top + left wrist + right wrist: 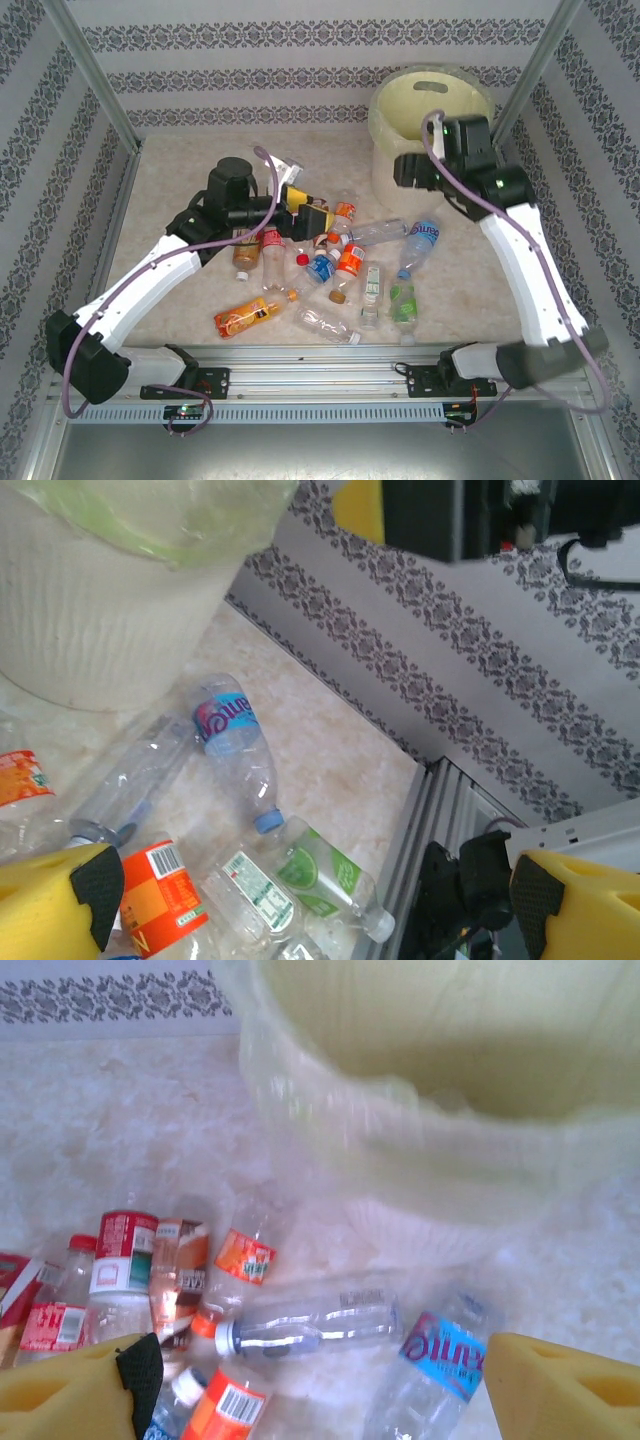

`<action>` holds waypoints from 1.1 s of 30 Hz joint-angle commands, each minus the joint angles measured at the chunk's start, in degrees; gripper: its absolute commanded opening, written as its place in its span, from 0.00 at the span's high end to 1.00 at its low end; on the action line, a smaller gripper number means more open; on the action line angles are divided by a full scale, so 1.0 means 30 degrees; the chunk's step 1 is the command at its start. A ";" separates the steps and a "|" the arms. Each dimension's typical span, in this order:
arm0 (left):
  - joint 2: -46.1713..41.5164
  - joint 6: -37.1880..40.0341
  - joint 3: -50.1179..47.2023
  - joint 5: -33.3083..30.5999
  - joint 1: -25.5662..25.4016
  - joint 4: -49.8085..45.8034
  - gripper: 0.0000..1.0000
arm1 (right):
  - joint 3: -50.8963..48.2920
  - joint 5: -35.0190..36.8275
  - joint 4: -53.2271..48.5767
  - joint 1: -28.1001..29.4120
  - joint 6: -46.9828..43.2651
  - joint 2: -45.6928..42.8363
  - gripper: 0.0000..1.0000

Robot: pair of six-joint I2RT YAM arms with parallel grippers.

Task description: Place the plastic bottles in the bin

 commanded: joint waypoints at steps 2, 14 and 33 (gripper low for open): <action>0.0418 0.1617 0.0887 0.1853 -0.0288 -0.1553 0.00 | -0.4298 0.1802 0.0652 0.0969 0.2123 -0.3124 0.16; 0.0789 0.2724 0.1151 0.1418 -0.0637 -0.2631 0.00 | -1.2976 0.2092 -0.0560 0.3111 0.6152 -0.7440 0.16; 0.0742 0.2900 0.1035 0.0659 -0.1245 -0.2689 0.00 | -1.8114 0.0961 0.1449 0.5100 0.9133 -0.6639 0.16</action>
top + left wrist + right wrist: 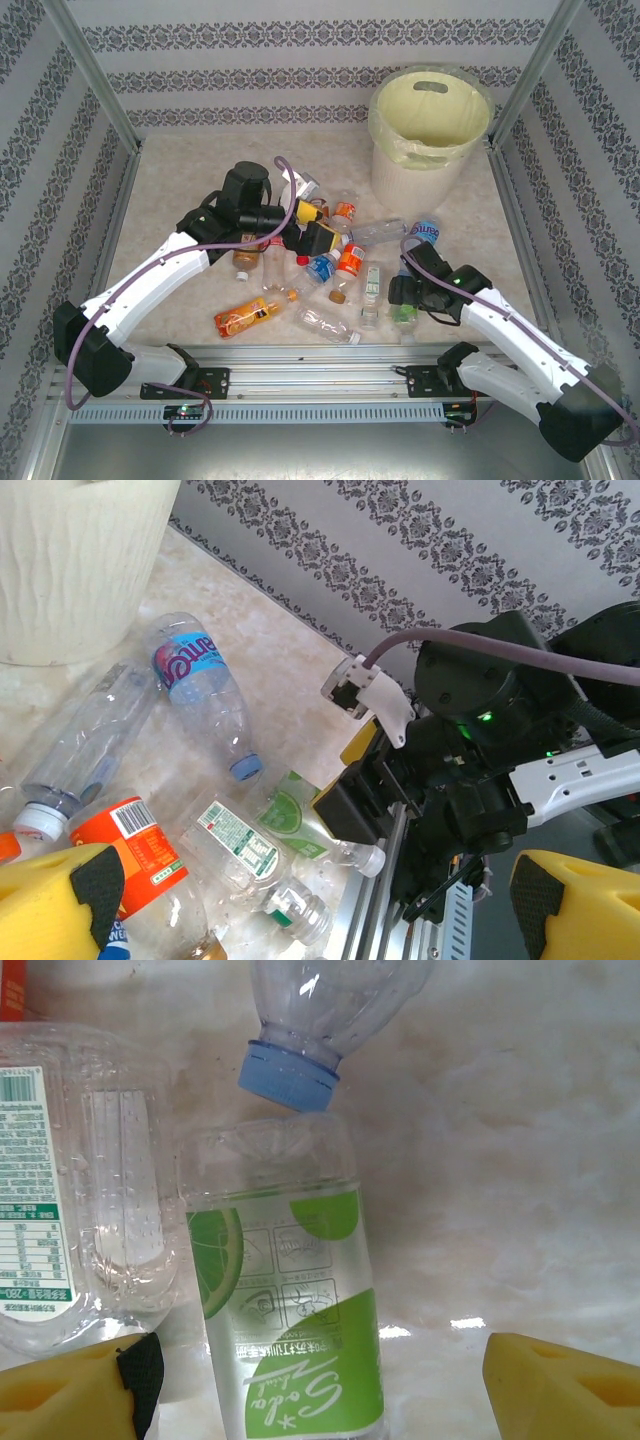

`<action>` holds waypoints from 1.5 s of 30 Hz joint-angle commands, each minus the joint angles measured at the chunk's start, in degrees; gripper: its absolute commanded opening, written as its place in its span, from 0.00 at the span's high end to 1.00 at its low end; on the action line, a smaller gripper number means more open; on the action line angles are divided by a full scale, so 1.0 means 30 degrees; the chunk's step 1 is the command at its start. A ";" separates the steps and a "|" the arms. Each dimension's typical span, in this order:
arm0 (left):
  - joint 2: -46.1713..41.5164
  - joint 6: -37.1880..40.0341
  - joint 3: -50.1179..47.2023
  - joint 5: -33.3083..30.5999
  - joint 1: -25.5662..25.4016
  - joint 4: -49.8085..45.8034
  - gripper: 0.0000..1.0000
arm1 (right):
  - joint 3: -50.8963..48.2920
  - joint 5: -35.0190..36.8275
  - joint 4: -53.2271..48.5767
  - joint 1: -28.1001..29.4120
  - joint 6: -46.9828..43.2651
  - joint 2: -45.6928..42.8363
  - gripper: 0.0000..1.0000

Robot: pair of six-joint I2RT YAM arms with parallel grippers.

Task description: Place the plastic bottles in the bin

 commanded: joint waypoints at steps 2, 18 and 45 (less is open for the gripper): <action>0.0010 0.0763 0.0526 0.0098 -0.0319 -0.0566 0.00 | -0.0688 -0.0851 0.1218 0.0212 0.0359 0.0515 0.16; 0.0059 0.1077 0.0481 0.0116 -0.0423 -0.0688 0.00 | -0.1694 -0.0769 0.3031 0.0212 0.0202 0.2675 0.22; 0.0441 0.1149 0.0509 -0.0068 -0.0644 -0.0847 0.00 | -0.0796 0.0603 0.2501 0.1359 -0.0740 0.4351 0.27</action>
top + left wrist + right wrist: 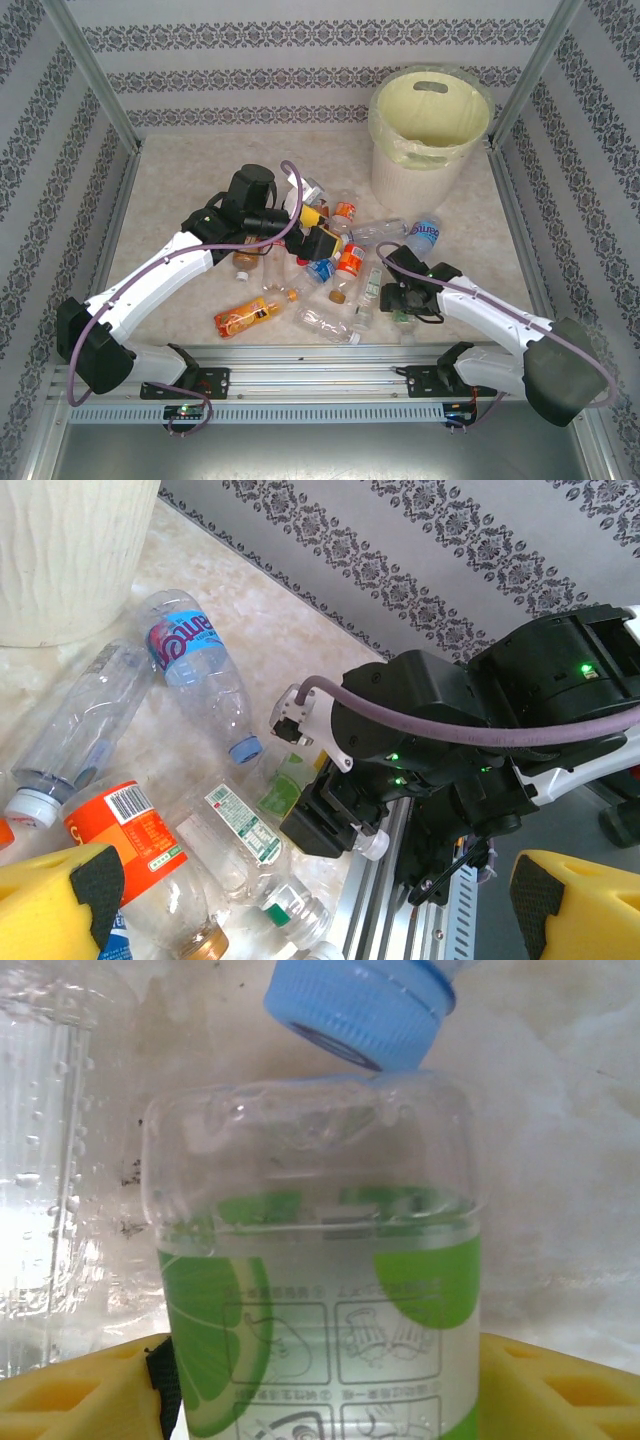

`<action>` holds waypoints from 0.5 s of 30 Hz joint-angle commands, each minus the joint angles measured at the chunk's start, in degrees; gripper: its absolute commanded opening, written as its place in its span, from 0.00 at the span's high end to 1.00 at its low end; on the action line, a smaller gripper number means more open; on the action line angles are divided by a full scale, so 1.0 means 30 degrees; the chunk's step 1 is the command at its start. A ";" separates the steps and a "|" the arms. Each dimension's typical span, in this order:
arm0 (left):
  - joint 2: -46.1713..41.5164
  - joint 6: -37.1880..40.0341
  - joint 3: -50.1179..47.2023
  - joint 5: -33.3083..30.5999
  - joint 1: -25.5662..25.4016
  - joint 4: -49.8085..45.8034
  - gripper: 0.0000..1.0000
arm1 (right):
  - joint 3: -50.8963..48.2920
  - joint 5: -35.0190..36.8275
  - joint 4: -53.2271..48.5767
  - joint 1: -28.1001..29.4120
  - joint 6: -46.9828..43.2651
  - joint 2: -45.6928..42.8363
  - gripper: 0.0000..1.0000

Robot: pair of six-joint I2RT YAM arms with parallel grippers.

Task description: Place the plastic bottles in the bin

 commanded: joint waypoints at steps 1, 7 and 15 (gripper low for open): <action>0.0159 0.0530 0.0524 0.0034 -0.0286 -0.0309 0.00 | 0.0627 0.1144 -0.0791 0.0478 -0.0225 0.0334 0.27; 0.0159 0.0559 0.0527 0.0013 -0.0315 -0.0338 0.00 | 0.1029 0.1856 -0.1256 0.0893 -0.0171 0.0559 0.27; 0.0198 0.0588 0.0546 -0.0023 -0.0344 -0.0367 0.00 | 0.1133 0.1870 -0.1270 0.0953 -0.0251 0.0648 0.31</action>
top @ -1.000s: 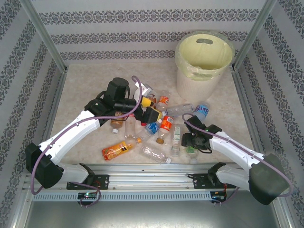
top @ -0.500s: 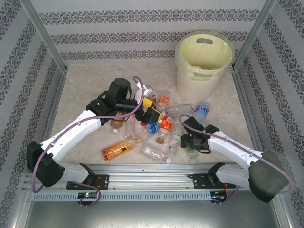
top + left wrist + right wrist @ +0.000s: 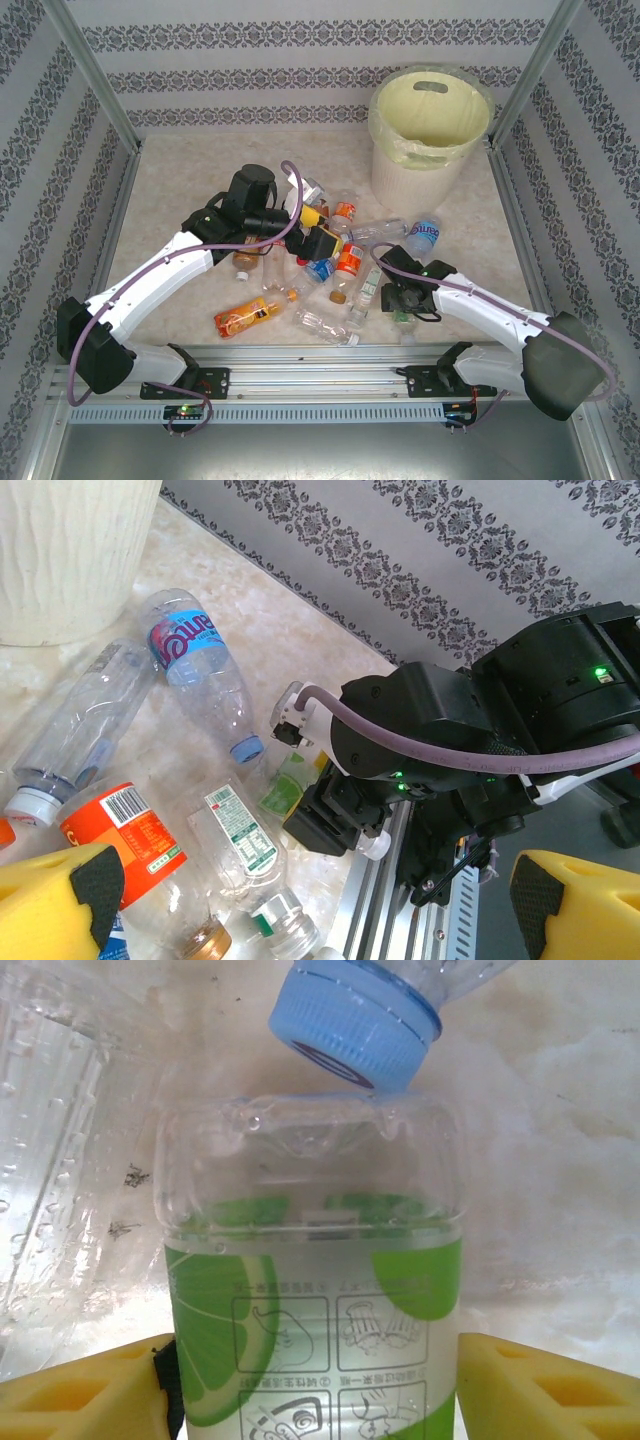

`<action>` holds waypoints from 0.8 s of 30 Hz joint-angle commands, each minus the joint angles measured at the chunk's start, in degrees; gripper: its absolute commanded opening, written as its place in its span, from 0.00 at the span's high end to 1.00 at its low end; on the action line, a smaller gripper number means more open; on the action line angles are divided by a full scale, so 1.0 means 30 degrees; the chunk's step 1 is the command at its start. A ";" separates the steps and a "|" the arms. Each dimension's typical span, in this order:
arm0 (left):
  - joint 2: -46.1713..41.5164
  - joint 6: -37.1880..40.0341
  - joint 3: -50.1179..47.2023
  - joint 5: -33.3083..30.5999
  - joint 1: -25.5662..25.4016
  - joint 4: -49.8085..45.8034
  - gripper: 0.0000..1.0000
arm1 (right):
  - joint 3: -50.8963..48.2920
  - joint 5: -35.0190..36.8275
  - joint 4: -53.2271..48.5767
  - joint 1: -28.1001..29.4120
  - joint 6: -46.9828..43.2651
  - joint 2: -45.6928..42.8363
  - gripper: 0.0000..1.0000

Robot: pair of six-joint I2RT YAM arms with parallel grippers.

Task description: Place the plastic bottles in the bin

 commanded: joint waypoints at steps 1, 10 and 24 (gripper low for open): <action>0.0161 0.0578 0.0546 0.0041 -0.0330 -0.0353 0.00 | 0.0449 0.0563 -0.0461 0.0224 -0.0091 0.0144 0.32; 0.0077 0.0486 0.0515 0.0085 -0.0359 -0.0263 0.00 | 0.0415 0.0753 -0.0548 0.0245 0.0106 -0.0504 0.41; -0.0495 0.0413 0.0181 -0.0820 -0.0361 0.0220 0.00 | 0.2275 0.1109 -0.2257 0.0178 -0.0526 -0.4328 0.41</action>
